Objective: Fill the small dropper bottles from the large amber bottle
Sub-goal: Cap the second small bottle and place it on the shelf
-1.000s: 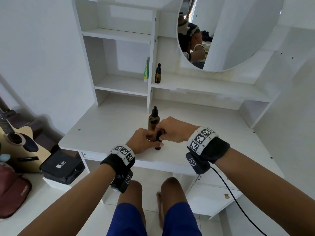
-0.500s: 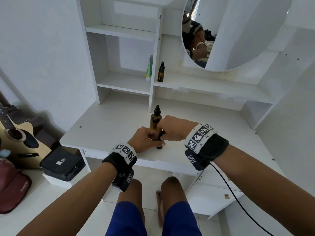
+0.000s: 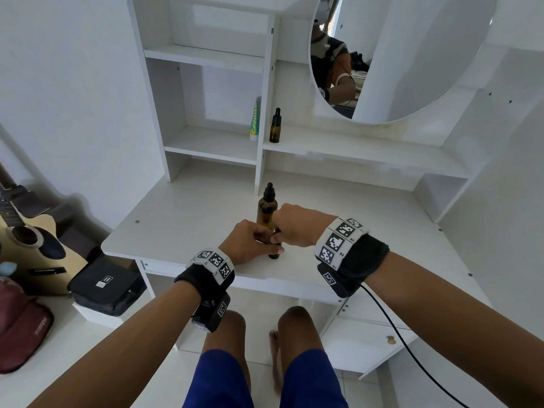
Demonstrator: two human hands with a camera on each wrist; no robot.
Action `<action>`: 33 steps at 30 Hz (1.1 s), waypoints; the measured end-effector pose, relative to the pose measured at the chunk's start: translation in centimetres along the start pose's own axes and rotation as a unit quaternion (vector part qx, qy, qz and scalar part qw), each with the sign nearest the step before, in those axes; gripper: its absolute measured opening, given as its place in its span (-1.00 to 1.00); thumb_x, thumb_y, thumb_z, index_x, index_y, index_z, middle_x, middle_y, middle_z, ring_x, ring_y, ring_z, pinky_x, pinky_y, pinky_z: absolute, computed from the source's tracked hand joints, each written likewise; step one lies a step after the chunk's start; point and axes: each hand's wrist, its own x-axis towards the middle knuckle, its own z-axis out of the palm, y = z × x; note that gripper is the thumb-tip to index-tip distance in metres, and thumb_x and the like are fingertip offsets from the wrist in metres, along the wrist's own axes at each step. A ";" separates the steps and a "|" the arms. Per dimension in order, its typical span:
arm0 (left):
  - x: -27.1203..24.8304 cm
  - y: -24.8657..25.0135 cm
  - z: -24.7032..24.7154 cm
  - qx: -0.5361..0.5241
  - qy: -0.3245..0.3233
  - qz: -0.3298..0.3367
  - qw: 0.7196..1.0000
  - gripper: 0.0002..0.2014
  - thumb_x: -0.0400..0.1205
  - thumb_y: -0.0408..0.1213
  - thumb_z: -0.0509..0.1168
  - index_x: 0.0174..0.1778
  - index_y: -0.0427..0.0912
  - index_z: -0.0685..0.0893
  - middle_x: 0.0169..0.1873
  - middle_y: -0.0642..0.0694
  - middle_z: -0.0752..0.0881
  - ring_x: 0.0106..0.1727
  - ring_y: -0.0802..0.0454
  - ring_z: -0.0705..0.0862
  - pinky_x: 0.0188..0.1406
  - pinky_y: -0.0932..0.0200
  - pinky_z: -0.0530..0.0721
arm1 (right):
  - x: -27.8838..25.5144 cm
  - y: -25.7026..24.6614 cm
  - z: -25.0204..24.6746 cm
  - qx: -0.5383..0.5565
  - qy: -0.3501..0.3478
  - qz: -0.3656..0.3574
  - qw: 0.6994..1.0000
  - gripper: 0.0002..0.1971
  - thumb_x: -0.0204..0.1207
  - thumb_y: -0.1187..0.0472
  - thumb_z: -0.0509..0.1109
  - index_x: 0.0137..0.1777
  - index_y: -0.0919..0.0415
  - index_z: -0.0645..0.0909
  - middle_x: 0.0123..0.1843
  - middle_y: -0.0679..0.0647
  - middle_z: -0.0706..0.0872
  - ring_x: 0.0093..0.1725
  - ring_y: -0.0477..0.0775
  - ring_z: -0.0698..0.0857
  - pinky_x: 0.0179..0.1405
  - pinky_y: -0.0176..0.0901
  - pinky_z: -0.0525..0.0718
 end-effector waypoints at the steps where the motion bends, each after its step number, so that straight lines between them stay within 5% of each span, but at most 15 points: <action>1: 0.0 0.0 0.0 0.000 0.004 -0.002 1.000 -0.88 0.38 -0.20 0.63 -0.35 0.01 0.81 -0.27 0.02 0.85 -0.17 0.17 0.80 0.10 0.07 0.75 | 0.0 -0.1 0.1 -0.008 0.009 0.008 1.000 -0.73 0.68 0.09 0.29 -0.02 0.33 0.61 -0.31 0.03 0.47 -0.40 0.00 0.49 -0.49 -0.22 0.35; 7: 0.0 0.1 -0.1 0.001 -0.007 -0.005 1.000 -0.92 0.40 -0.17 0.61 -0.25 0.04 0.85 -0.26 0.05 0.86 -0.15 0.18 0.81 0.11 0.09 0.75 | -0.5 0.0 -0.3 -0.030 0.002 -0.014 0.999 -0.84 0.64 0.22 0.32 0.01 0.34 0.62 -0.30 0.03 0.46 -0.40 -0.01 0.48 -0.50 -0.24 0.34; 11: 0.1 0.0 0.1 0.000 0.004 -0.006 1.000 -0.88 0.39 -0.17 0.62 -0.35 0.13 0.81 -0.28 0.04 0.85 -0.17 0.15 0.80 0.06 0.12 0.76 | -0.2 0.2 0.0 -0.035 -0.025 -0.035 0.998 -0.82 0.68 0.31 0.26 0.09 0.40 0.66 -0.20 0.14 0.57 -0.40 0.02 0.50 -0.50 -0.26 0.33; 15: 0.1 -0.3 0.3 -0.012 0.013 -0.009 1.000 -0.89 0.39 -0.17 0.62 -0.26 -0.05 0.85 -0.29 0.01 0.85 -0.22 0.11 0.79 -0.05 0.20 0.73 | -0.1 0.9 0.6 -0.019 -0.010 -0.038 0.999 -0.76 0.71 0.19 0.26 0.04 0.39 0.64 -0.33 0.05 0.49 -0.42 0.00 0.47 -0.49 -0.23 0.35; 21: -0.1 -0.3 0.7 -0.036 0.039 -0.017 0.998 -0.89 0.36 -0.22 0.64 -0.29 -0.05 0.84 -0.36 -0.01 0.82 -0.41 0.32 0.67 -0.33 0.49 0.56 | 0.1 1.2 1.8 0.074 0.032 0.014 0.997 -0.61 0.68 0.04 0.30 -0.37 0.15 0.40 -0.34 0.04 0.48 -0.36 0.05 0.54 -0.46 -0.19 0.38; 26: -0.4 0.2 0.6 -0.033 0.037 -0.018 0.999 -0.88 0.37 -0.25 0.64 -0.32 -0.03 0.82 -0.36 -0.01 0.81 -0.41 0.37 0.66 -0.32 0.53 0.54 | 0.0 1.1 1.3 0.095 0.033 0.021 0.995 -0.59 0.66 0.05 0.34 -0.41 0.07 0.33 -0.38 0.01 0.47 -0.37 0.03 0.51 -0.47 -0.21 0.34; 33: -0.1 1.3 -0.4 0.075 -0.012 -0.022 0.997 -0.82 0.33 -0.19 0.65 -0.22 -0.13 0.85 -0.23 -0.10 0.84 -0.15 0.02 0.78 0.08 -0.03 0.75 | -0.8 0.8 1.8 0.096 0.036 0.021 0.995 -0.66 0.64 0.07 0.35 -0.33 0.19 0.43 -0.38 0.05 0.51 -0.43 0.02 0.50 -0.47 -0.20 0.41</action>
